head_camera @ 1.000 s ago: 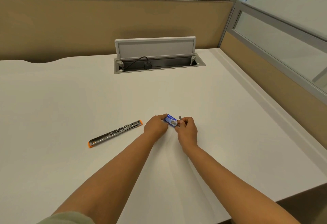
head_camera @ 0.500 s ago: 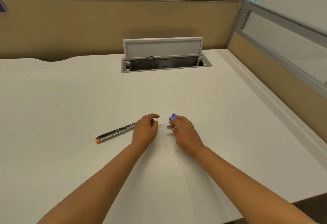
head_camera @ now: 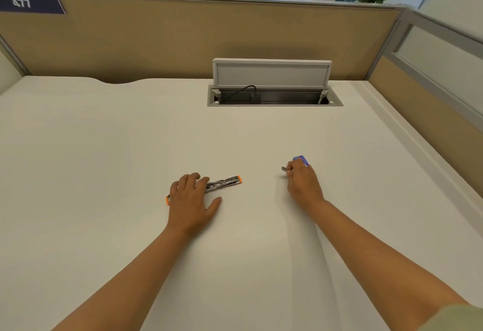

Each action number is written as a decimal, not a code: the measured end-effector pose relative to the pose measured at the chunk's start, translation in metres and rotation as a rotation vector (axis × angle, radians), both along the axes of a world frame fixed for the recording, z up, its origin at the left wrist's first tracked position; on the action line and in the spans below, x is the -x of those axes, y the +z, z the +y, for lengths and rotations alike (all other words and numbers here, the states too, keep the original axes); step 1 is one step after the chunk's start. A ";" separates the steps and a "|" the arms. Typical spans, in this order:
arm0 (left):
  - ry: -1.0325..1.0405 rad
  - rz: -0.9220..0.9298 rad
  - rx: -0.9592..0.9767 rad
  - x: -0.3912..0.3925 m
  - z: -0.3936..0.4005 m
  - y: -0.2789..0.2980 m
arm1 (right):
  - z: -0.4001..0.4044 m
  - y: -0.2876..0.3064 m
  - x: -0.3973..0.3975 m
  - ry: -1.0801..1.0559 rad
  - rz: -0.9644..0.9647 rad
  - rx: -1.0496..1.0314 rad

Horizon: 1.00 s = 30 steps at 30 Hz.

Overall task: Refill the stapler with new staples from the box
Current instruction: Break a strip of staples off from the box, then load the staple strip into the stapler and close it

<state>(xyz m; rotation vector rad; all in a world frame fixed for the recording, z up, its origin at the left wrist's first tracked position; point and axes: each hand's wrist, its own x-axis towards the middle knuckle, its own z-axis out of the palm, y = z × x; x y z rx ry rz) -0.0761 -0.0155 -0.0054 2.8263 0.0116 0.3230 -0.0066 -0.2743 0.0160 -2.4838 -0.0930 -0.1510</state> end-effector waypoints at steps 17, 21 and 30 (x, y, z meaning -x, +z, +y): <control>0.006 0.008 0.820 0.007 -0.045 0.019 | 0.086 0.002 0.051 0.163 0.002 -0.273; 0.151 0.233 1.339 0.004 -0.053 0.031 | 0.095 0.002 0.059 0.161 0.077 -0.347; 0.169 0.333 1.489 0.008 -0.040 0.029 | 0.089 0.001 0.061 0.152 0.093 -0.420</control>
